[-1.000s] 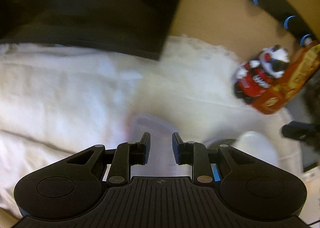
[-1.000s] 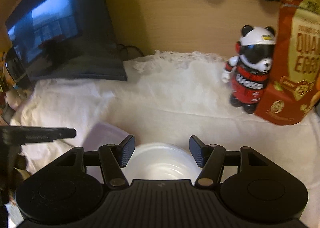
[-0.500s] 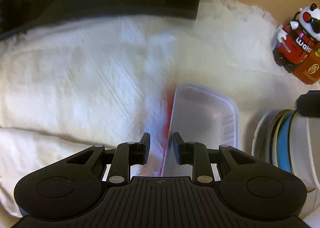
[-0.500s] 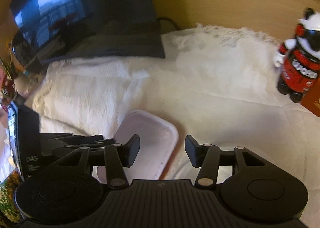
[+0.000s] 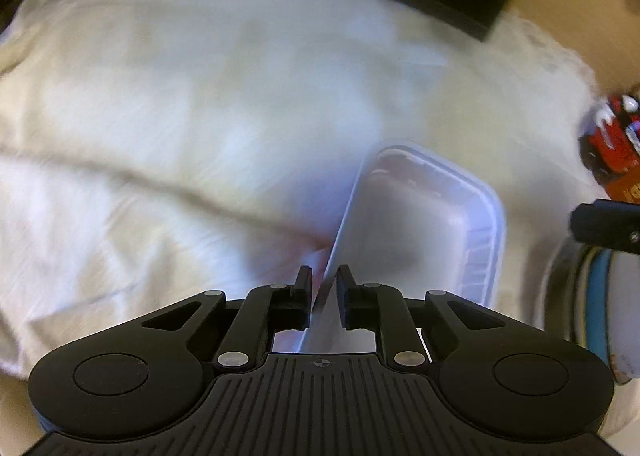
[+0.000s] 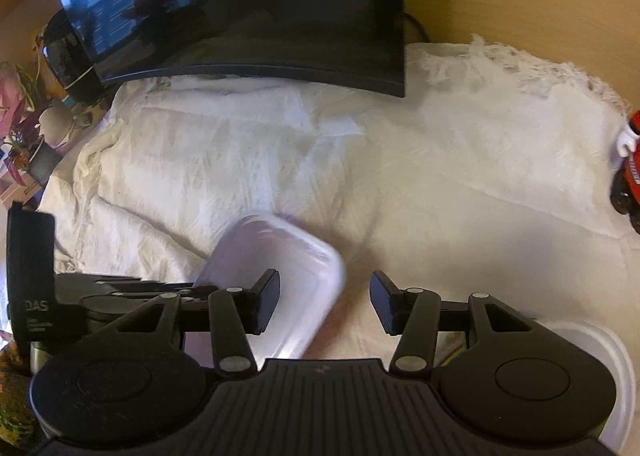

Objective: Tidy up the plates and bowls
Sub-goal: 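Move the right gripper to the white-and-red tray and grasp its rim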

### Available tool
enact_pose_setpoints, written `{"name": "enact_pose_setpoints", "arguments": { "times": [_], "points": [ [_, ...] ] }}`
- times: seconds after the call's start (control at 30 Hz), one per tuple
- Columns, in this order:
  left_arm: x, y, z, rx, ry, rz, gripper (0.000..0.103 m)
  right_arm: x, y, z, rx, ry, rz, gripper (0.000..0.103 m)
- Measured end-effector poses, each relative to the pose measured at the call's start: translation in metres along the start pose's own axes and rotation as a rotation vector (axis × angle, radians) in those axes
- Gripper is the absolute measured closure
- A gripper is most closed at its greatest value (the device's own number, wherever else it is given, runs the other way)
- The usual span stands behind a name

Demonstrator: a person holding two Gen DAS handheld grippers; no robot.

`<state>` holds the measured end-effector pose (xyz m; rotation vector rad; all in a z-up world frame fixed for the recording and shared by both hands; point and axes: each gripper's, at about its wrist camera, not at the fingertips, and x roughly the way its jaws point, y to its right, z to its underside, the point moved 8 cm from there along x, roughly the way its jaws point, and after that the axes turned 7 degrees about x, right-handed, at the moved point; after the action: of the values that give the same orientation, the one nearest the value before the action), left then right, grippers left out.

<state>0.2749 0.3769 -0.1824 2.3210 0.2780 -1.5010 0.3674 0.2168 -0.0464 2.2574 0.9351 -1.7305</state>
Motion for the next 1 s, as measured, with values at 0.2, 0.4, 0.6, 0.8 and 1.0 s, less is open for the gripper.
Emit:
{"name": "enact_pose_setpoints", "arguments": {
  "times": [0.2,0.4,0.6,0.8,1.0],
  "points": [
    [-0.011,-0.016,0.008,-0.093,0.014,0.062,0.086,0.003,0.004,-0.01,-0.018,-0.062,0.017,0.053],
    [-0.015,-0.005,0.006,-0.095,0.034,0.129,0.086,0.023,0.008,-0.003,0.037,-0.159,0.024,0.053],
    [-0.01,-0.008,0.008,-0.1,0.018,0.113,0.086,0.049,-0.008,0.024,0.01,-0.225,0.045,0.053],
    [-0.012,-0.015,0.013,-0.112,0.007,0.1,0.086,0.065,-0.017,0.048,-0.033,-0.253,0.07,0.053],
    [-0.008,-0.018,0.019,-0.143,-0.008,0.121,0.086,0.075,-0.021,0.065,-0.01,-0.288,0.017,0.055]
  ]
}}
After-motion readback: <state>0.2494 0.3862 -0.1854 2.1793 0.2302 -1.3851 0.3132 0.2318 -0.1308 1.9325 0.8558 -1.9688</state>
